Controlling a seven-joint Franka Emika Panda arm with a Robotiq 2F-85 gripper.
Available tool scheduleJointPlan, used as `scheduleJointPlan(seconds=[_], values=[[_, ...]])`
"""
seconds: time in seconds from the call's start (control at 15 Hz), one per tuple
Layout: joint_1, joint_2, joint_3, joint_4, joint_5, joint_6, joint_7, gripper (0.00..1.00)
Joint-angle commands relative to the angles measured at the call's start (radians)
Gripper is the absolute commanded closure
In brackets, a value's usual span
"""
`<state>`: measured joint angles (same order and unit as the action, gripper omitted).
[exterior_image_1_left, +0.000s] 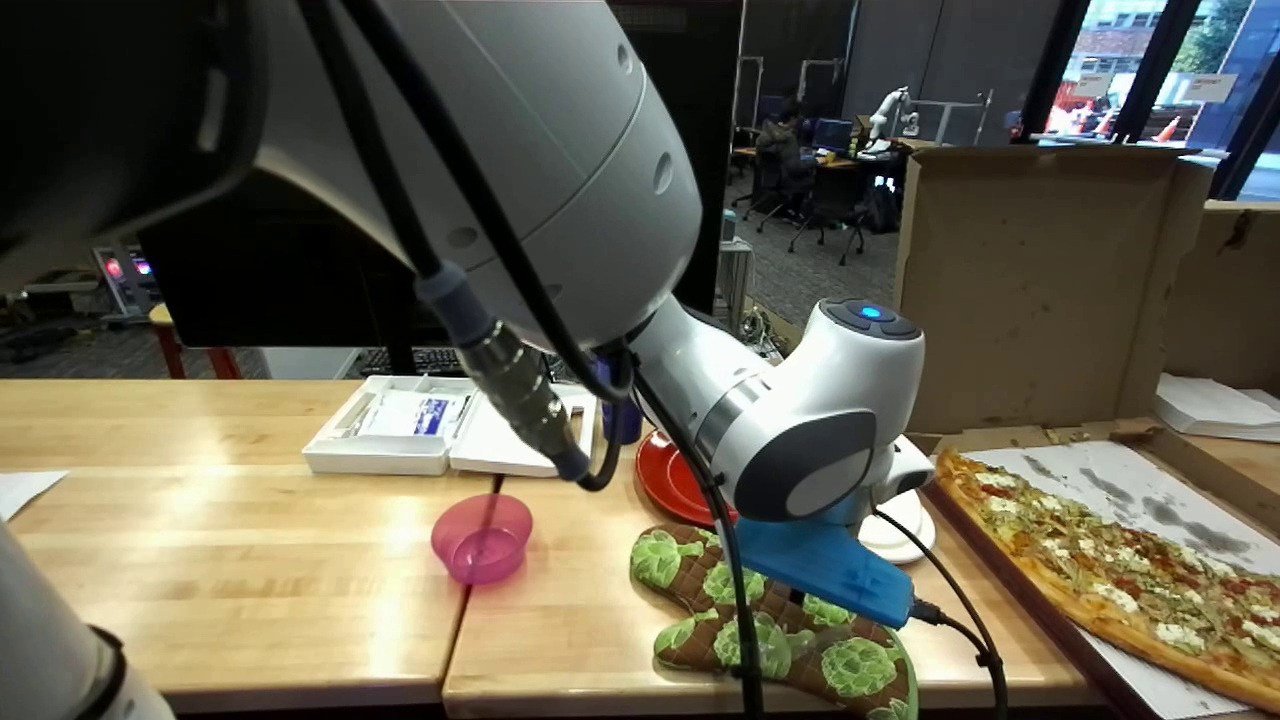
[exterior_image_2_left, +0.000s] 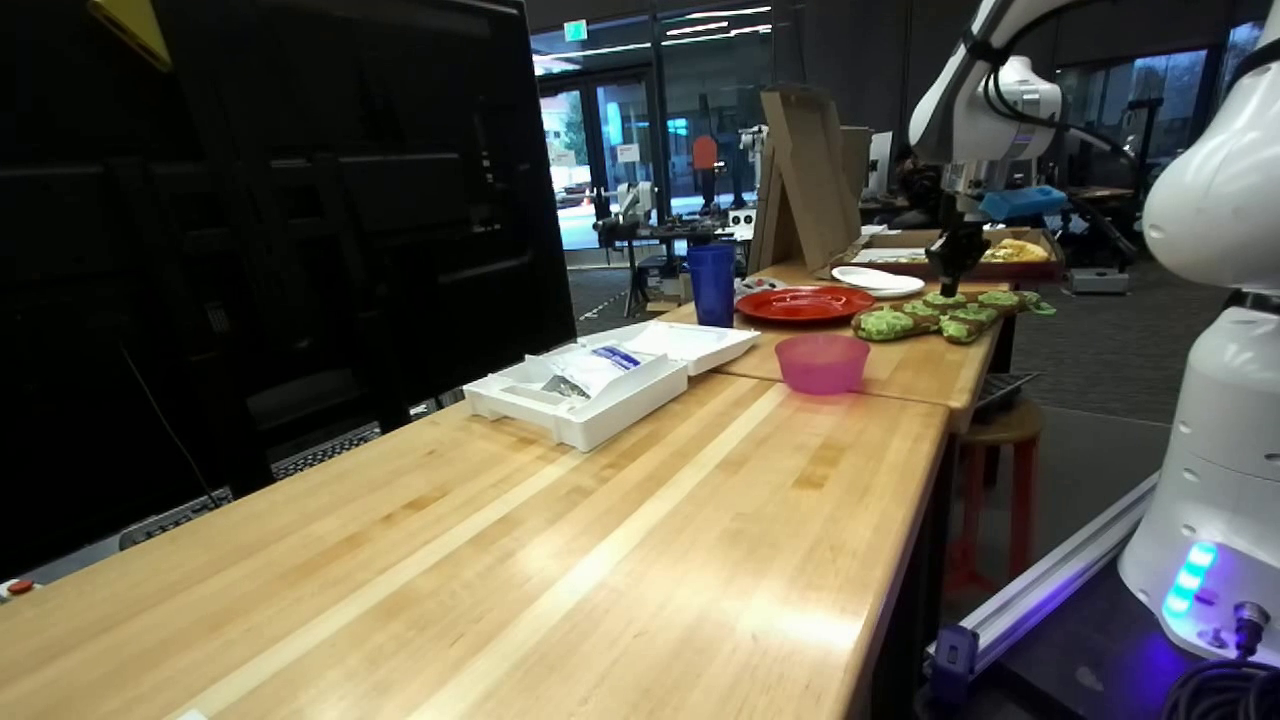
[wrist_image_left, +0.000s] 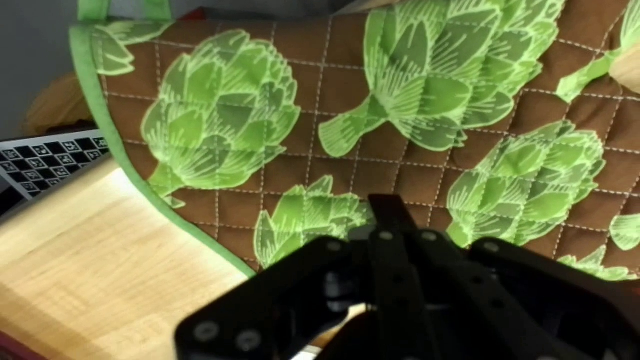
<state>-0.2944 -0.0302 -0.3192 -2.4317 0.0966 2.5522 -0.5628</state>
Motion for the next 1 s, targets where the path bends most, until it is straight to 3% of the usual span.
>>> scheduleJointPlan(seconds=[0.0, 0.67, 0.73, 0.8, 0.93], values=[[0.001, -0.1, -0.004, -0.051, 0.01, 0.007, -0.038, 1.0], [0.115, -0.321, -0.017, -0.215, 0.025, 0.045, -0.166, 1.0], [0.125, -0.342, -0.015, -0.236, 0.013, 0.058, -0.175, 0.74], [0.135, -0.36, -0.018, -0.252, 0.009, 0.068, -0.187, 0.74], [0.155, -0.398, -0.021, -0.289, 0.003, 0.097, -0.207, 0.64]])
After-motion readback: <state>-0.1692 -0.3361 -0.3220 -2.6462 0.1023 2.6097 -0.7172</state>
